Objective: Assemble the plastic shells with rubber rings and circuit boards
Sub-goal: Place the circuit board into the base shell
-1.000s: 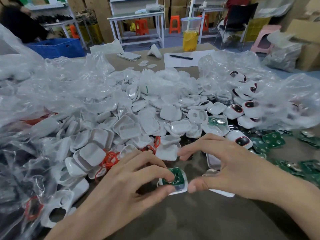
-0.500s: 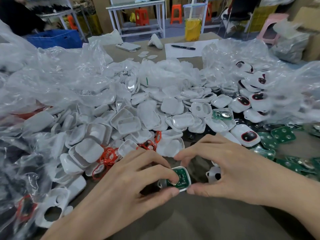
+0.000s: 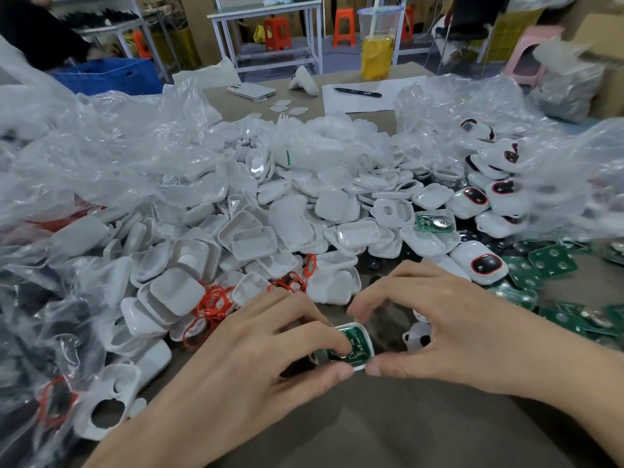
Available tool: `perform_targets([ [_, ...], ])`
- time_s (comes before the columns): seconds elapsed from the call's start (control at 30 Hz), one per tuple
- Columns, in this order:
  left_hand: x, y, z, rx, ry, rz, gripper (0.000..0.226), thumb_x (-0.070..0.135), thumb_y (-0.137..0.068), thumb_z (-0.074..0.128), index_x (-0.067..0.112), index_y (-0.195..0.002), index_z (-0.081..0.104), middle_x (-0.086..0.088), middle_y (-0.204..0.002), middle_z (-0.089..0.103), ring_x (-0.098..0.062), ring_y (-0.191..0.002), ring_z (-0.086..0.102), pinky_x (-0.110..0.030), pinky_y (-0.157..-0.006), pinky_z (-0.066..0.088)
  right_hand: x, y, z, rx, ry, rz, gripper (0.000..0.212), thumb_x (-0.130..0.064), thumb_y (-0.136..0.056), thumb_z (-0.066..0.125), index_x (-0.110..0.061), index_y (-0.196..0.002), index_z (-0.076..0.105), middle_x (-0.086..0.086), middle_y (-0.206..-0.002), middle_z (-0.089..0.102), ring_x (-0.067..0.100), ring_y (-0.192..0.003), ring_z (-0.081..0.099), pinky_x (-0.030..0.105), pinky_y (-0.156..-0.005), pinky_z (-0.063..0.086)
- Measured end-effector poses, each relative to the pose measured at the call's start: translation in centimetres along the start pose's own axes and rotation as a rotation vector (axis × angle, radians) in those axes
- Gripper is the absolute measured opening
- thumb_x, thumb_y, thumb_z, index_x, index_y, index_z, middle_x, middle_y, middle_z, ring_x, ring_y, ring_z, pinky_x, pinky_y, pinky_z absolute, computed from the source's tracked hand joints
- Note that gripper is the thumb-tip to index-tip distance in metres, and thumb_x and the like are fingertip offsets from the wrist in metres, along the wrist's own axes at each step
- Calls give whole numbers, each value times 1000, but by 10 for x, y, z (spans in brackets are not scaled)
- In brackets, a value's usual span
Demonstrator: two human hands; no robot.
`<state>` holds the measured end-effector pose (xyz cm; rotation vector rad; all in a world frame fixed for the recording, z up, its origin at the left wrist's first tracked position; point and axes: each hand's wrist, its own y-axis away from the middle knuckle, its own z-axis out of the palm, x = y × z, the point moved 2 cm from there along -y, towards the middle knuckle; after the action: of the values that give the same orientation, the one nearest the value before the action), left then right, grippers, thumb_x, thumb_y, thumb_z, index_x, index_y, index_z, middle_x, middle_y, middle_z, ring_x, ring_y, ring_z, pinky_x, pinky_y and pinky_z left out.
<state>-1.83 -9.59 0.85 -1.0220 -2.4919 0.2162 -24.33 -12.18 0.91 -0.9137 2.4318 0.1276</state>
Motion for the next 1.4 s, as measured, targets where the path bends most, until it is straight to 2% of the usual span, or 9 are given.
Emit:
perform_targets([
  [0.17,-1,-1,2,-9,11,13,19,46,-99,59,33,-106,71,18,-108,59,-3,-98,55,-22,-83,45,0,0,-1,-10,15,-4,42,-70,-75,65,-55,-111,51,-42,-117,47,-9,-120,40,7,-89,34],
  [0.27,0,-1,3,-8,13,18,17,44,-99,59,33,-107,70,16,-108,58,-4,-98,56,-24,-83,46,-2,-1,1,-23,41,-45,32,-66,-79,65,-50,-105,56,-32,-109,57,3,-115,48,15,-93,33],
  [0.37,0,-1,3,-13,1,25,17,43,-100,58,34,-107,69,16,-109,57,-5,-98,55,-23,-84,45,-2,-2,1,-30,56,-72,26,-63,-82,64,-48,-102,60,-27,-110,59,5,-112,51,20,-98,32],
  [0.5,2,-1,3,-20,4,16,17,44,-100,57,34,-108,69,17,-109,56,-3,-98,55,-22,-84,44,0,-1,2,-32,28,-73,22,-60,-82,66,-47,-100,64,-36,-119,56,-3,-122,47,16,-102,27],
  [0.67,2,0,2,-25,13,-2,17,42,-101,55,34,-108,69,16,-111,55,-3,-99,54,-24,-83,45,1,-1,4,-35,14,-68,22,-60,-82,65,-45,-97,65,-38,-118,57,-3,-121,47,17,-102,29],
  [0.83,3,2,0,-14,19,-9,19,39,-102,53,33,-111,69,17,-113,56,-3,-102,55,-23,-85,45,1,0,4,-38,24,-61,20,-59,-82,67,-45,-97,66,-37,-118,57,-3,-121,46,14,-100,27],
  [0.93,2,2,-1,23,52,-49,20,42,-102,52,32,-111,68,20,-113,56,-4,-105,58,-25,-86,46,0,-1,4,-43,25,-61,20,-60,-82,66,-47,-97,64,-37,-117,57,-1,-121,46,19,-101,30],
  [1.17,-2,2,2,-52,83,-102,22,52,-98,54,40,-114,63,25,-114,55,0,-109,57,-22,-90,44,-1,-1,5,-32,28,-66,22,-59,-82,65,-47,-101,63,-35,-116,59,2,-117,49,21,-99,33],
  [1.4,-1,2,3,-47,146,-156,19,49,-96,54,43,-112,63,24,-115,56,-5,-112,57,-23,-92,43,-2,-1,4,-48,35,-68,21,-59,-83,64,-48,-101,63,-31,-114,60,4,-116,50,22,-98,32],
])
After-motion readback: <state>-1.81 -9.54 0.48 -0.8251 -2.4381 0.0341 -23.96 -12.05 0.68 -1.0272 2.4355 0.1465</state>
